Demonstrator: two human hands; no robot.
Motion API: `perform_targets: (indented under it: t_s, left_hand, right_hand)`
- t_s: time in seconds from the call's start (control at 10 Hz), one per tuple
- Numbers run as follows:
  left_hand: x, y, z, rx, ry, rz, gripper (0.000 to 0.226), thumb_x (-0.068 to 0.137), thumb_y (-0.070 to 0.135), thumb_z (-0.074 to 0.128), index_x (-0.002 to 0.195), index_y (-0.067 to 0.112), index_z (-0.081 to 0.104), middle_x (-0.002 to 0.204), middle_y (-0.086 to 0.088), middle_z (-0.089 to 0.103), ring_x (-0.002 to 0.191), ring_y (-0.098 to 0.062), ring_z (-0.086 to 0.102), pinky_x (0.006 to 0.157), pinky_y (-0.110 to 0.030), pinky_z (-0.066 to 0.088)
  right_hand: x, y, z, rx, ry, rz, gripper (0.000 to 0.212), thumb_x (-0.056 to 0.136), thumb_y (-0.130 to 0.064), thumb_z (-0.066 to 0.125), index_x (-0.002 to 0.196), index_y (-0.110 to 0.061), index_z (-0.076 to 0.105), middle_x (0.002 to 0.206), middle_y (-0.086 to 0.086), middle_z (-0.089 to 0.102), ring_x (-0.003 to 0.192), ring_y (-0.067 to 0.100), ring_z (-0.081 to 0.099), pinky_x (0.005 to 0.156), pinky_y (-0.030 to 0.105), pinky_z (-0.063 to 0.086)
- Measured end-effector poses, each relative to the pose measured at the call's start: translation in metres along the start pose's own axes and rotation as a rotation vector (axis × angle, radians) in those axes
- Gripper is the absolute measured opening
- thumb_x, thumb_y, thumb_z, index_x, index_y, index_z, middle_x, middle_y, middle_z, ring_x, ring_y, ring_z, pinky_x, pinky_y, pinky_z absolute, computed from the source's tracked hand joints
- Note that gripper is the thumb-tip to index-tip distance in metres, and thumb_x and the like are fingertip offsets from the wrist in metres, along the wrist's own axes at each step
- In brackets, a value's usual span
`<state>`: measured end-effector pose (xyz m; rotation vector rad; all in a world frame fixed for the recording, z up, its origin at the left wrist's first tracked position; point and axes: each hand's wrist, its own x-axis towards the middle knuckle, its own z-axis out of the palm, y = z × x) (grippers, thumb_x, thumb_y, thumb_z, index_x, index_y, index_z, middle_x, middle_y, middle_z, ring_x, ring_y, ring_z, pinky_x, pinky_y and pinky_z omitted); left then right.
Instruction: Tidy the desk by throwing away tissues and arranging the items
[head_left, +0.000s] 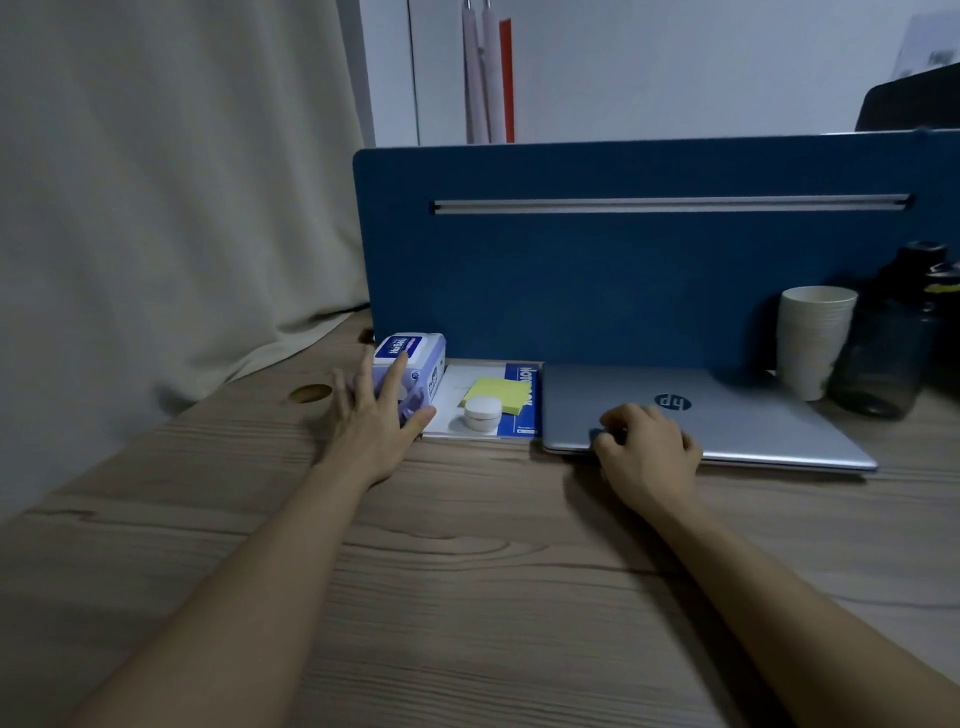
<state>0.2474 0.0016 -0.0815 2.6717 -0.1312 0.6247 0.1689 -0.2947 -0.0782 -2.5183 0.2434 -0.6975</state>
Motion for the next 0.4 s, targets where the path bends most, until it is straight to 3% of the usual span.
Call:
perform_targets:
  t_s: [0.2, 0.3, 0.4]
  left_hand:
    - [-0.044, 0.029, -0.011, 0.027, -0.026, 0.125, 0.073, 0.094, 0.058, 0.042, 0.154, 0.038, 0.007, 0.164, 0.002, -0.011, 0.148, -0.027, -0.018, 0.12, -0.053, 0.005]
    - [-0.077, 0.055, -0.021, 0.002, -0.037, 0.187, 0.07, 0.094, 0.057, 0.041, 0.154, 0.036, 0.011, 0.165, 0.001, -0.006, 0.15, -0.021, -0.015, 0.12, -0.048, 0.009]
    - [-0.116, 0.081, -0.03, -0.031, -0.02, 0.295, 0.063, 0.094, 0.055, 0.039, 0.15, 0.031, 0.024, 0.162, 0.001, 0.015, 0.15, -0.019, 0.008, 0.117, -0.042, 0.026]
  right_hand:
    - [-0.017, -0.002, -0.021, 0.047, -0.047, -0.032, 0.029, 0.089, -0.025, 0.056, 0.115, -0.015, 0.065, 0.112, 0.008, 0.063, 0.104, 0.027, 0.056, 0.091, 0.036, 0.04]
    - [-0.035, 0.0, -0.037, 0.15, -0.098, -0.012, 0.033, 0.087, -0.018, 0.057, 0.118, -0.009, 0.064, 0.116, 0.011, 0.063, 0.107, 0.027, 0.056, 0.093, 0.034, 0.042]
    - [-0.058, 0.007, -0.053, 0.242, -0.112, 0.054, 0.035, 0.087, -0.016, 0.057, 0.121, -0.009, 0.062, 0.12, 0.01, 0.064, 0.108, 0.024, 0.058, 0.092, 0.03, 0.042]
